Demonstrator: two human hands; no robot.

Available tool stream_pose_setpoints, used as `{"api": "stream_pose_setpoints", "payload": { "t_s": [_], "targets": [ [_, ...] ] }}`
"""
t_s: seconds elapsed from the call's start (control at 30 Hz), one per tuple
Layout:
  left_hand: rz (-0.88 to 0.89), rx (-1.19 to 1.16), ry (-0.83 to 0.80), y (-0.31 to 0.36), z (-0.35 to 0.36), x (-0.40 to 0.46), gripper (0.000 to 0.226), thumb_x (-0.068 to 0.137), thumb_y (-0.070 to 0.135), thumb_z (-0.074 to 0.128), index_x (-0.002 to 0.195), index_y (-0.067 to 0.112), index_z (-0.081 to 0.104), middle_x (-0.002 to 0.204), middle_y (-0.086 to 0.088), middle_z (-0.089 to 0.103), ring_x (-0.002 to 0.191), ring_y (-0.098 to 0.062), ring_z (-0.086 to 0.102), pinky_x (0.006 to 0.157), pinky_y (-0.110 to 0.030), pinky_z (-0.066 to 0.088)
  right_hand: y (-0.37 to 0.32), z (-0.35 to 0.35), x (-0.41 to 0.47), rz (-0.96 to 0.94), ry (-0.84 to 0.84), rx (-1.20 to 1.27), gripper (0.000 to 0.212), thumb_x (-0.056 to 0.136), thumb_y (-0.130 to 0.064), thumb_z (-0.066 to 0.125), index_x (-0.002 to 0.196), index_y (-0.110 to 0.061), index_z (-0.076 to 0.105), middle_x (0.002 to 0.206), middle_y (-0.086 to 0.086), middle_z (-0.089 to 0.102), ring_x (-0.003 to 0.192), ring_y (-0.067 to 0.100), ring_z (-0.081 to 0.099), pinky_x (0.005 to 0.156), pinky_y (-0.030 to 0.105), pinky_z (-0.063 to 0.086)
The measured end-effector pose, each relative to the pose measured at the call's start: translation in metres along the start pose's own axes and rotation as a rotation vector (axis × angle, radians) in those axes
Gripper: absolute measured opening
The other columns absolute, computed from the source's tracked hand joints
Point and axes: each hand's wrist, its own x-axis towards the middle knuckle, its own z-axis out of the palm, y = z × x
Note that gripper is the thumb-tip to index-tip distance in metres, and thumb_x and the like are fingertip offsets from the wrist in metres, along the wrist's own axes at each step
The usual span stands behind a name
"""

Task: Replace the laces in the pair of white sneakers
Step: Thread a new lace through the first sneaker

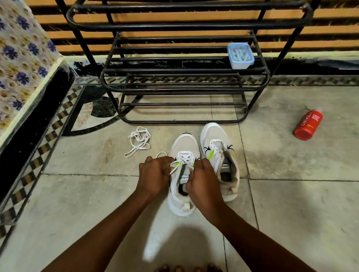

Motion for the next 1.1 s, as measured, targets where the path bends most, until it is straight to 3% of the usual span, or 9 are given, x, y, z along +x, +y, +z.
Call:
{"api": "stream_pose_setpoints", "payload": {
  "t_s": [0.1,0.3,0.37,0.5,0.63,0.77,0.9,1.0,1.1],
  "targets": [
    [-0.032,-0.023,0.011,0.001,0.003,0.002,0.013,0.093,0.018,0.060,0.094,0.030,0.066,0.080,0.020,0.061,0.093,-0.028,0.056,0.081,-0.039,0.037,-0.003,-0.003,-0.001,-0.002,0.012,0.009,0.018,0.078,-0.003,0.061,0.095,-0.001,0.055,0.099,0.015,0.054,0.086,0.033,0.058,0.078,0.036,0.050],
    [-0.067,0.105,0.095,0.008,-0.007,-0.004,0.005,0.094,0.028,0.065,0.098,0.030,0.064,0.127,0.003,0.035,0.120,-0.021,0.033,0.091,-0.047,0.031,-0.003,-0.005,-0.004,-0.044,0.079,0.021,0.017,0.076,0.001,0.068,0.089,-0.002,0.057,0.094,0.014,0.055,0.083,0.034,0.060,0.075,0.033,0.051],
    [-0.054,0.091,0.091,0.012,-0.016,-0.001,0.005,0.096,0.028,0.062,0.096,0.033,0.060,0.123,0.008,0.043,0.122,-0.019,0.038,0.094,-0.048,0.028,-0.003,-0.004,-0.006,-0.099,0.118,0.010,0.023,0.068,0.007,0.074,0.081,-0.002,0.058,0.085,0.015,0.057,0.076,0.035,0.062,0.070,0.033,0.053],
    [-0.085,-0.120,-0.002,0.017,-0.033,0.010,0.009,0.092,0.035,0.061,0.085,0.041,0.058,0.081,0.025,0.068,0.095,-0.005,0.067,0.099,-0.060,0.040,0.003,0.002,-0.004,-0.044,0.081,0.069,0.015,0.082,-0.003,0.062,0.097,-0.006,0.057,0.103,0.010,0.053,0.091,0.031,0.058,0.081,0.034,0.047],
    [-0.092,-0.169,0.152,0.034,-0.052,0.013,0.016,0.093,0.024,0.066,0.082,0.036,0.067,0.074,0.018,0.071,0.084,0.006,0.063,0.096,-0.045,0.035,0.005,0.000,-0.001,-0.061,0.074,0.158,0.022,0.085,-0.013,0.057,0.106,-0.008,0.056,0.112,0.009,0.051,0.102,0.032,0.056,0.090,0.043,0.051],
    [0.042,-0.404,0.145,0.053,-0.073,0.008,0.014,0.094,0.018,0.073,0.083,0.028,0.072,0.075,0.011,0.071,0.077,-0.005,0.068,0.077,-0.032,0.048,-0.009,-0.022,0.009,-0.053,0.144,0.513,0.063,0.083,0.007,0.061,0.137,-0.019,0.045,0.115,-0.003,0.062,0.111,0.015,0.060,0.094,0.038,0.052],
    [0.194,-0.503,0.097,0.069,-0.089,0.003,0.009,0.095,0.014,0.073,0.089,0.020,0.075,0.078,0.009,0.071,0.074,-0.009,0.066,0.072,-0.027,0.052,-0.031,-0.047,0.033,-0.082,-0.023,0.759,0.091,0.083,0.007,0.065,0.152,-0.033,0.021,0.108,-0.004,0.073,0.105,0.010,0.068,0.089,0.030,0.055],
    [0.215,-0.528,0.171,0.073,-0.098,0.003,0.007,0.096,0.016,0.073,0.091,0.020,0.075,0.081,0.009,0.074,0.074,-0.013,0.067,0.070,-0.029,0.053,-0.040,-0.057,0.051,-0.063,-0.084,0.907,0.070,0.088,-0.004,0.075,0.143,-0.026,0.037,0.086,0.006,0.075,0.087,0.020,0.074,0.087,0.043,0.059],
    [0.178,-0.554,0.195,0.058,-0.101,0.010,0.008,0.097,0.025,0.072,0.095,0.021,0.079,0.082,0.005,0.075,0.073,-0.022,0.069,0.068,-0.042,0.059,-0.039,-0.066,0.060,-0.014,0.068,1.002,0.040,0.090,-0.002,0.072,0.124,-0.014,0.056,0.079,0.009,0.074,0.081,0.024,0.074,0.086,0.047,0.059]
  ]
}}
